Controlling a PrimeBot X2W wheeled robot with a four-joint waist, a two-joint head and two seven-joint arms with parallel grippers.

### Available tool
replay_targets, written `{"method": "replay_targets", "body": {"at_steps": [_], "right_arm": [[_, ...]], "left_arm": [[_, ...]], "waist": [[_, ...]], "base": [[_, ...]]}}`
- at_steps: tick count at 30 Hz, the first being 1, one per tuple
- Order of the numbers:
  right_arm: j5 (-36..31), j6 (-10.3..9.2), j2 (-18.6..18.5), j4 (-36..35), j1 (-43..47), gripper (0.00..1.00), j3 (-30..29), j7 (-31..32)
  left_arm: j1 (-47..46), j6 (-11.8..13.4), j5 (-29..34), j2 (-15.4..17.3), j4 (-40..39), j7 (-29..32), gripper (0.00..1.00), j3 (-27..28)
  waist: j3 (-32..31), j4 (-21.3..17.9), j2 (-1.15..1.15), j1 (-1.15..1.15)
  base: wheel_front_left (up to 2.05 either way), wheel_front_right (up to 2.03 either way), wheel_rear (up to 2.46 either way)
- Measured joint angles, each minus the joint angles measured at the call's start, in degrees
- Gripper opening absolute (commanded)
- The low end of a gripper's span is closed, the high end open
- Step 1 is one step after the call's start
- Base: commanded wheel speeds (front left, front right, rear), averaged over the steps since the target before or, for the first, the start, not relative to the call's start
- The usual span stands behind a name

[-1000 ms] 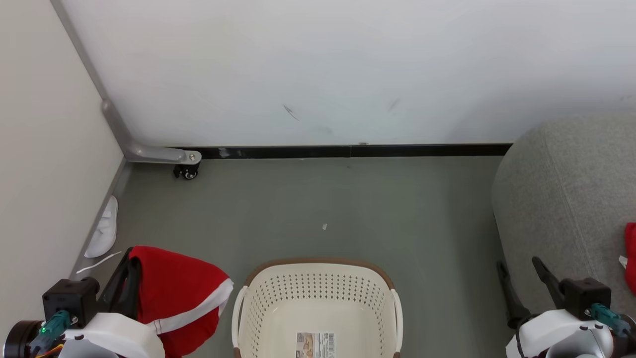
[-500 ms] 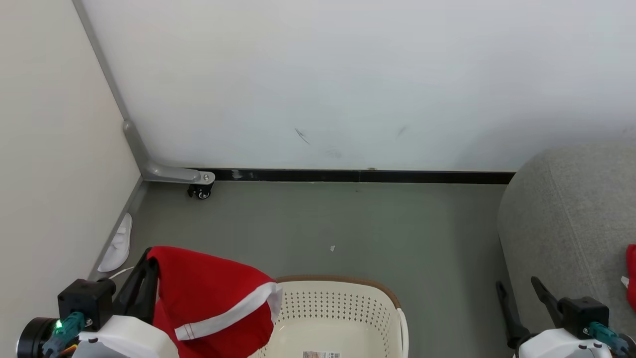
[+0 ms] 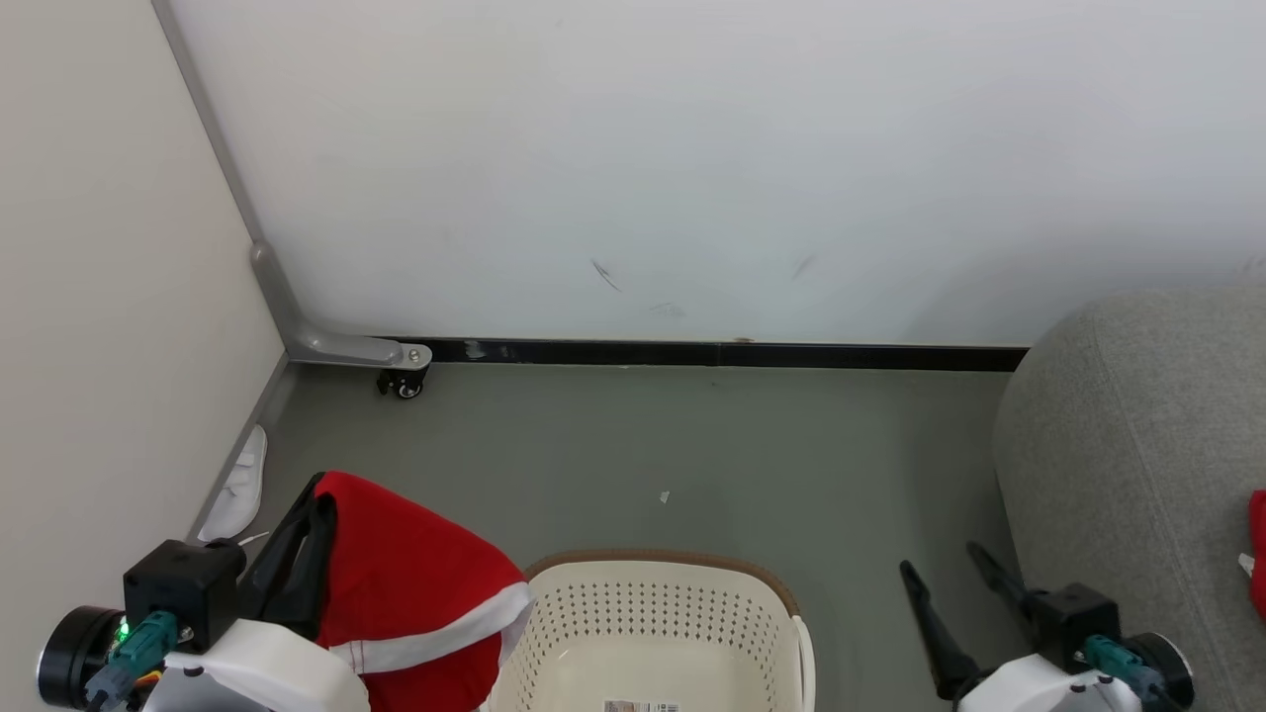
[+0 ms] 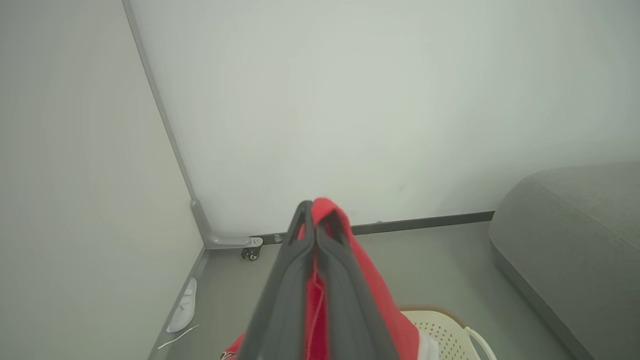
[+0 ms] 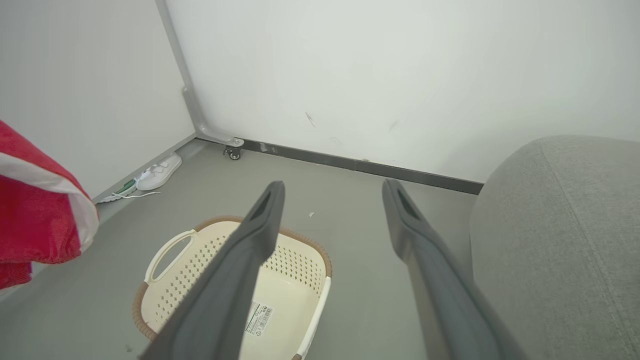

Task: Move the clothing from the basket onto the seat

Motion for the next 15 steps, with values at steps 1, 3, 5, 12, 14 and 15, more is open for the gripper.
{"method": "replay_targets", "body": {"at_steps": [1, 3, 5, 12, 14, 15], "right_arm": [[-0.19, 0.0, -0.03, 0.0, -0.08, 1.0, 1.19, 0.0], [-0.6, 0.0, -0.04, 0.05, -0.4, 1.0, 3.76, 0.0], [-0.66, 0.0, -0.11, 0.16, -1.74, 1.0, 6.68, 0.0], [-0.76, 0.0, -0.53, 1.99, -7.28, 1.0, 17.81, 0.0], [-0.75, 0.0, -0.58, 2.19, -7.77, 1.0, 19.12, -0.01], [-0.71, 0.01, -0.73, 2.52, -8.42, 1.0, 20.36, -0.01]], "left_arm": [[-0.14, 0.0, 0.07, -0.01, -0.32, 0.1, 0.0, -0.24], [-0.75, -0.01, 0.05, -0.08, -0.87, 0.58, 0.0, -0.7], [-1.53, -0.03, 0.05, -0.2, -1.23, 1.07, 0.0, -0.99], [-3.28, -0.15, 0.3, -0.57, -2.69, 2.13, 0.0, -2.77], [-3.57, -0.2, 0.6, -0.58, -2.93, 2.36, 0.0, -2.99], [-3.85, -0.25, 1.03, -0.57, -3.19, 2.54, 0.0, -3.33]], "waist": [[0.03, 0.03, 0.0, 0.0], [0.1, 0.14, 0.0, 0.0], [0.19, 0.32, 0.0, 0.0], [0.47, 1.15, 0.0, 0.0], [0.5, 1.29, 0.0, 0.0], [0.53, 1.44, 0.0, 0.0]], "base": [[0.0, 0.0, 0.0], [0.0, 0.0, 0.0], [0.0, 0.0, 0.0], [0.0, 0.0, 0.0], [0.0, 0.0, 0.0], [0.0, 0.0, 0.0]]}}
